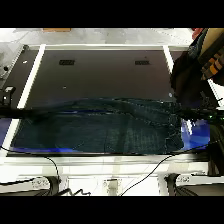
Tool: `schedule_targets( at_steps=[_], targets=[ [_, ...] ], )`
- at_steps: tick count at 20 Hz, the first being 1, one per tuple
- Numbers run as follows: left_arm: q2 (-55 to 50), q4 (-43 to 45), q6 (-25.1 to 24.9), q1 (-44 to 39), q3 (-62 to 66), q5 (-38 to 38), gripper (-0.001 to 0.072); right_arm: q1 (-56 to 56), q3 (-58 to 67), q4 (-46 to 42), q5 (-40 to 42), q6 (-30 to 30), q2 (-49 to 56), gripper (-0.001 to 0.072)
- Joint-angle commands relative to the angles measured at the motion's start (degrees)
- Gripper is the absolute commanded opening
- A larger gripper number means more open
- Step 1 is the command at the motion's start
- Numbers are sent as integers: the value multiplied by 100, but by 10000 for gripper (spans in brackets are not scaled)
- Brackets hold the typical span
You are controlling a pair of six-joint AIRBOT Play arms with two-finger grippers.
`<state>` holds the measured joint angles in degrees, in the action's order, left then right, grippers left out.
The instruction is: Fold the clothes and pants, and hang the long-sleeved shirts on hangers.
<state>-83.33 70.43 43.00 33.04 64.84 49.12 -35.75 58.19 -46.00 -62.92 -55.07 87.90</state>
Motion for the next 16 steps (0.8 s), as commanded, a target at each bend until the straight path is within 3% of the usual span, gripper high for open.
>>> schedule_targets(
  at_steps=[1, 3, 6, 9, 10, 12, 14, 16],
  targets=[
    [-20, -1421, -44, -236, 315, -1799, 25, 2, 2, -214, 142, -63, -90, 38],
    [-46, -1644, -271, -638, 787, -2514, 24, 2, 2, -208, 164, -70, -144, 38],
    [-96, -1650, -949, -1276, 1665, -2592, 23, 2, 2, -205, 166, -109, -170, 39],
    [107, -1648, -1003, -1690, 2024, -2927, 23, 2, 2, -199, 162, -223, -173, 39],
    [144, -1637, -944, -1665, 1989, -2594, 22, 2, 2, -201, 162, -236, -173, 39],
    [138, -1137, -195, -1384, 1650, -1720, 21, 2, 2, -205, 136, -236, -173, 39],
    [133, 96, 398, -1056, 863, -1204, 21, 2, 2, -208, 125, -234, -170, 39],
    [28, 964, 415, -719, 138, -732, 25, 2, 2, -208, 133, -234, -170, 38]
  ],
)
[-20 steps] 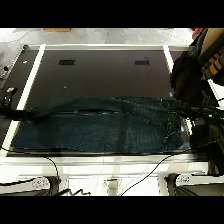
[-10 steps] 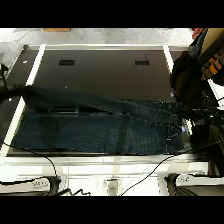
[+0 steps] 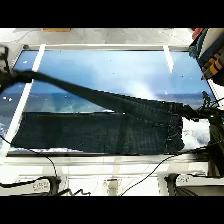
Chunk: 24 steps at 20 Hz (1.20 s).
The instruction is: Fold the clothes and pants, and hang the long-sleeved shirts on hangers.
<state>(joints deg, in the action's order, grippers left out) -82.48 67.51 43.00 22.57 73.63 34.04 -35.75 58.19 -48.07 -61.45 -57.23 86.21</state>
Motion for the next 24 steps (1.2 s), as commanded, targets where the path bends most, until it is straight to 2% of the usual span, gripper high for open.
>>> schedule_targets(
  at_steps=[1, 5, 9, 16, 21, 24],
  targets=[
    [-151, 1462, 415, 503, -1036, 970, 25, 2, 2, 0, -11, -20, -2, 39],
    [-396, 1648, 417, 981, -1462, 964, 25, 2, 2, 0, -26, -79, -4, 39],
    [-284, 1617, 420, 1019, -1449, -319, 26, 2, 2, 81, -66, -83, -4, 39],
    [-269, 1602, 417, 918, -1447, -2006, 27, 4, 122, 175, -52, -199, -52, 39],
    [-271, 1604, 417, 734, -1449, -2028, 27, 9, 262, 103, -37, -229, -48, 39],
    [-271, 1606, 417, 745, -1449, -1711, 29, 7, 256, -4, -48, -229, -48, 39]
  ],
)
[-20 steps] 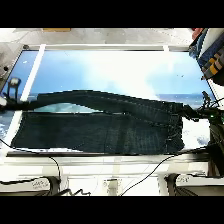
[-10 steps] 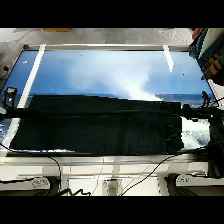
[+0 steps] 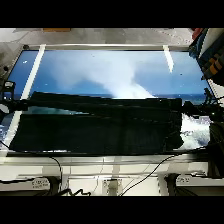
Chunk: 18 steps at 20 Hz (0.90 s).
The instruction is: Fold the clothes and pants, and hang the long-sleeved shirts on hangers.
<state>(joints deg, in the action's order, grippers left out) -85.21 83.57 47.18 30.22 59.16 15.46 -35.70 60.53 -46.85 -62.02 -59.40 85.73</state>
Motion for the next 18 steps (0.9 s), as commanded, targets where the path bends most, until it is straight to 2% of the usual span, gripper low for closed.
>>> schedule_targets(
  at_steps=[1, 2, 3, 4, 7, 8, 10, 12, 13, 14, 15, 16, 17, 18],
  targets=[
    [2, 0, 0, -11, -2, 306, 77, 2, 22, -162, 11, -13, 0, 39],
    [2, 0, 0, -9, -2, 435, 287, 2, 22, -166, 11, -13, 0, 39],
    [2, 0, 0, -11, -2, 450, 537, 2, 22, -166, 11, -11, 0, 39],
    [7, 0, 0, -11, 0, 424, 601, 2, 22, -166, 13, -11, 0, 39],
    [103, -2, 2, -11, 0, 413, 594, 2, 24, -166, 66, -9, 0, 39],
    [136, -4, 4, -11, 0, 411, 551, 2, 24, -166, 131, -9, 0, 39],
    [210, -68, 33, -26, 0, 411, 532, 4, 24, -160, 302, -11, 0, 39],
    [254, -411, 328, -26, 0, 424, 534, 4, 24, -142, 422, -11, 0, 39],
    [267, -647, 632, -24, 0, 428, 542, 2, 24, -142, 463, -11, 0, 40],
    [269, -892, 1056, -24, 4, 435, 548, 2, 24, -144, 470, -11, 0, 106],
    [269, -1167, 1552, -24, 13, 483, 626, 2, 24, -144, 470, -11, 0, 302],
    [269, -1482, 2044, -26, 17, 566, 670, 4, 24, -144, 468, -11, 0, 478],
    [269, -1891, 2507, -28, 20, 745, 670, 2, 24, -144, 466, -11, 0, 541],
    [269, -2188, 2704, -28, 22, 938, 670, 2, 24, -146, 468, -11, 0, 541]
  ],
)
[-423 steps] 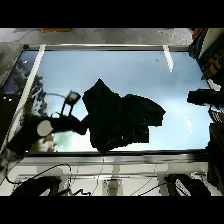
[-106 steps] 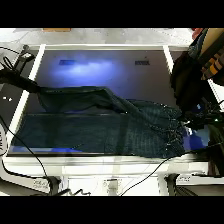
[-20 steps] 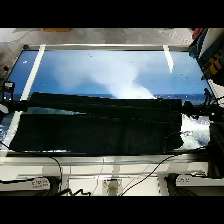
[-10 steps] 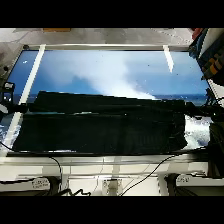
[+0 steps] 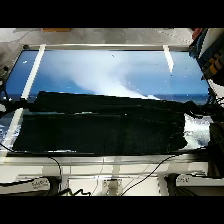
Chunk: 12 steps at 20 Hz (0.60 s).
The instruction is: Fold the clothes and pants, and hang the long-sleeved shirts on hangers.
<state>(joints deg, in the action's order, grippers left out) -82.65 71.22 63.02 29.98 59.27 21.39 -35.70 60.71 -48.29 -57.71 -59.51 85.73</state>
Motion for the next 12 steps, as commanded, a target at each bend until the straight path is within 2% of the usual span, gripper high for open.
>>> schedule_targets(
  at_steps=[1, 3, 5, 6, 8, 12],
  targets=[
    [7, -1093, 1117, -17, 9, 498, 670, 2, 7, -4, 39, 2, 0, 540],
    [-26, -1086, 1132, -68, 9, 678, 670, 2, 7, -7, 48, 2, 0, 540],
    [-96, -1084, 1556, -87, 11, 577, 669, 2, 7, -11, 90, 2, 0, 540],
    [-144, -1086, 1585, -90, 11, 468, 662, 2, 7, -15, 120, 2, 0, 540],
    [-273, -1086, 1587, -90, 11, 415, 595, 2, 4, -17, 186, 2, 0, 539],
    [-511, -1088, 1589, -179, 11, 210, 575, 2, 7, -17, 251, 2, 0, 529]
  ],
)
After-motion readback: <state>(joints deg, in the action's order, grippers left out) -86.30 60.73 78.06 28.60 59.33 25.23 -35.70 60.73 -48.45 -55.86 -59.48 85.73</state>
